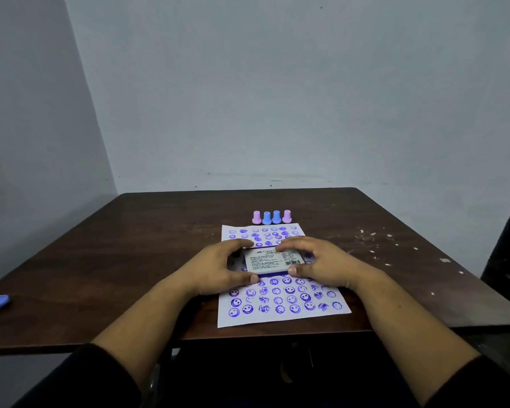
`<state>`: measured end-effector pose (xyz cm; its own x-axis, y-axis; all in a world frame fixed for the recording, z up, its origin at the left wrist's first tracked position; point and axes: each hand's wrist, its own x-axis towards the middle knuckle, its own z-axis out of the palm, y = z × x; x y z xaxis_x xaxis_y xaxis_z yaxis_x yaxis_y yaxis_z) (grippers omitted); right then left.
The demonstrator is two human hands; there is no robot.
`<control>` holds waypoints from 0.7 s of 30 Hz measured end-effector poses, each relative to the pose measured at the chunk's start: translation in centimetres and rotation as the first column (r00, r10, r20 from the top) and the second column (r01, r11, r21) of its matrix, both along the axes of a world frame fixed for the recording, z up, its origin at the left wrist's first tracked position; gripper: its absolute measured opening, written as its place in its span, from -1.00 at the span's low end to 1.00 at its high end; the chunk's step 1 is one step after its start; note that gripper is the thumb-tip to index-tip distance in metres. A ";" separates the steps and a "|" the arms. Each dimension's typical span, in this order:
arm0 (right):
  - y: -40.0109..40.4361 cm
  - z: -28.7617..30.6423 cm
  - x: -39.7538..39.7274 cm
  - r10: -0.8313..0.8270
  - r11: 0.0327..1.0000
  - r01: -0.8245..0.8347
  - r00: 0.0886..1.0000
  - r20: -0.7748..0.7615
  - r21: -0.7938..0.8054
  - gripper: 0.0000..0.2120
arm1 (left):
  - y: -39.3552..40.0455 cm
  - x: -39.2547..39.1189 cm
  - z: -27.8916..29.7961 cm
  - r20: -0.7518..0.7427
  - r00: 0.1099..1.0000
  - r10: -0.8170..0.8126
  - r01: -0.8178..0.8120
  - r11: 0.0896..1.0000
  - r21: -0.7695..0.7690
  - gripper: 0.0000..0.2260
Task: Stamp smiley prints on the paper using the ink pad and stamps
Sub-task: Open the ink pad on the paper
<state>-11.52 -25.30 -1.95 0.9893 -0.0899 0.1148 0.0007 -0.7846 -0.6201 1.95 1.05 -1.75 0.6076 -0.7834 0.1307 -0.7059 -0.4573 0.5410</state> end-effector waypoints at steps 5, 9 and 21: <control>0.2 0.0 0.0 0.003 1.000 -0.003 1.000 0.001 0.026 -0.54 | 0.1 0.2 -0.2 0.026 0.999 0.020 -0.019 1.000 -0.022 -0.20; 0.2 0.0 -0.1 0.005 0.999 -0.005 1.000 0.003 0.049 -0.55 | 0.2 0.3 -0.2 0.017 1.000 0.010 -0.009 1.000 -0.025 -0.17; 0.4 0.1 -0.1 0.022 0.987 -0.029 0.999 0.044 0.158 -0.70 | 0.3 0.7 -0.4 -0.017 1.000 0.007 -0.007 0.999 -0.038 -0.18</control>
<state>-11.63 -24.94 -1.82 0.9861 -0.0852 0.1427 0.0481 -0.6757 -0.7356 2.69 1.35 -2.14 0.6154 -0.7738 0.1498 -0.6934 -0.4411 0.5698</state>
